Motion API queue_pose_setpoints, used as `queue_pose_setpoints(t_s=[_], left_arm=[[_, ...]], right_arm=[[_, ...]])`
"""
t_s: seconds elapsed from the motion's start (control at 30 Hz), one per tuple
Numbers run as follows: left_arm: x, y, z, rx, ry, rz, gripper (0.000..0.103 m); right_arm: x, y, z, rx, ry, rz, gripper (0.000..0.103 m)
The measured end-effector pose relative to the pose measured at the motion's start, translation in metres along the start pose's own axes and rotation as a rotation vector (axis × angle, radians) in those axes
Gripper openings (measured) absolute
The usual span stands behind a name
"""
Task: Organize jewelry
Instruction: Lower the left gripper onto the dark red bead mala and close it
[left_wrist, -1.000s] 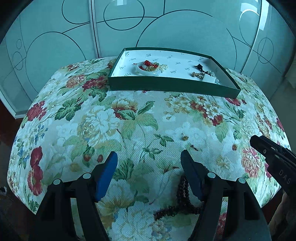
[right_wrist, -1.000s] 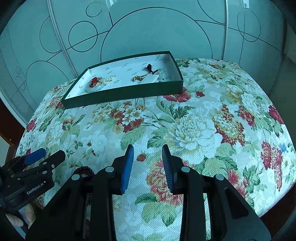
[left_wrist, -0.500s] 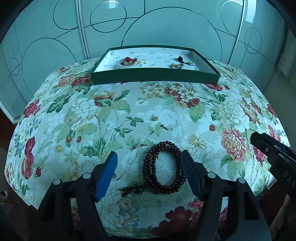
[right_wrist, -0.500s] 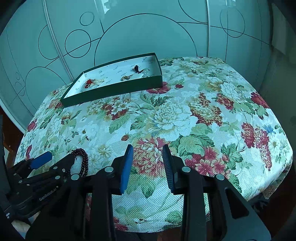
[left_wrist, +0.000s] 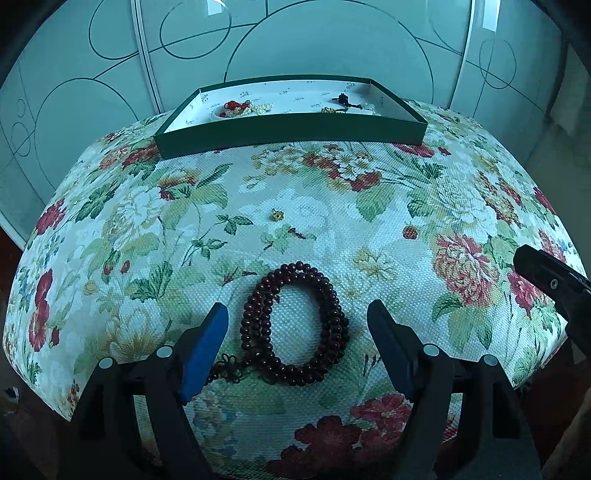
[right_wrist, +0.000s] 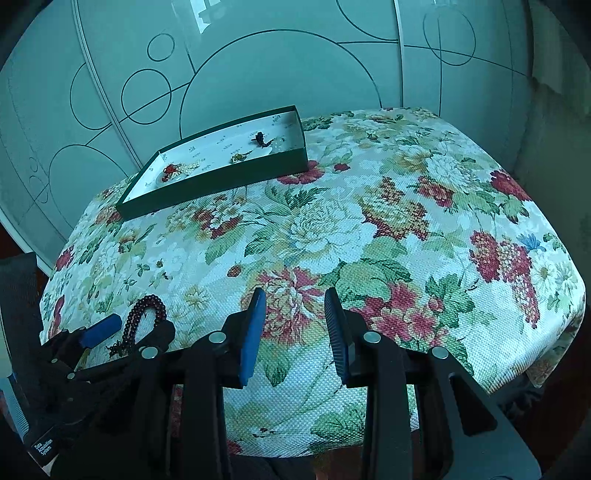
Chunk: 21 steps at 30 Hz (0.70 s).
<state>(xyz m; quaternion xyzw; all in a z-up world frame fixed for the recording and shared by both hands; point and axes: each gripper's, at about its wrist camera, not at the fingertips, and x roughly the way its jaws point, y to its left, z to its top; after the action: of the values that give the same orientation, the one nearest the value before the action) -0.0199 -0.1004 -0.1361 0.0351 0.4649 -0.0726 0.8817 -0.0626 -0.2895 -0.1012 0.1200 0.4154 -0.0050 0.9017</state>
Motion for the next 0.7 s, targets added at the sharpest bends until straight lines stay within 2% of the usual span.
queue_pose_setpoints(t_s=[0.07, 0.13, 0.2, 0.33, 0.4, 0.47, 0.63, 0.7], left_arm=[[0.0035, -0.0001, -0.0016, -0.004, 0.011, -0.001, 0.075], [0.0024, -0.0013, -0.0023, 0.006, -0.007, 0.0, 0.068], [0.0017, -0.0026, -0.0016, 0.016, -0.015, -0.004, 0.054], [0.0007, -0.0049, -0.0006, 0.036, -0.026, -0.013, 0.04], [-0.0004, -0.0054, -0.0008, 0.047, -0.03, -0.012, 0.024], [-0.0008, -0.0042, -0.0007, 0.051, -0.032, -0.015, 0.018], [-0.0016, -0.0018, -0.0006, 0.057, -0.038, -0.028, 0.016], [-0.004, -0.0026, -0.0002, 0.071, -0.052, -0.021, 0.011]], right_arm=[[0.0002, -0.0002, 0.0, 0.0, 0.0, -0.001, 0.033], [0.0004, -0.0005, 0.0, 0.001, 0.001, -0.001, 0.033], [0.0007, -0.0008, 0.0001, 0.002, 0.002, -0.002, 0.033], [0.0008, -0.0006, -0.0006, 0.0, 0.001, -0.003, 0.033], [0.0013, -0.0003, -0.0007, 0.002, 0.001, -0.005, 0.033], [0.0013, 0.0, -0.0007, 0.001, -0.001, -0.008, 0.033], [0.0021, 0.0019, -0.0005, -0.009, -0.002, -0.013, 0.033], [0.0026, 0.0041, -0.0004, -0.014, -0.001, -0.015, 0.033]])
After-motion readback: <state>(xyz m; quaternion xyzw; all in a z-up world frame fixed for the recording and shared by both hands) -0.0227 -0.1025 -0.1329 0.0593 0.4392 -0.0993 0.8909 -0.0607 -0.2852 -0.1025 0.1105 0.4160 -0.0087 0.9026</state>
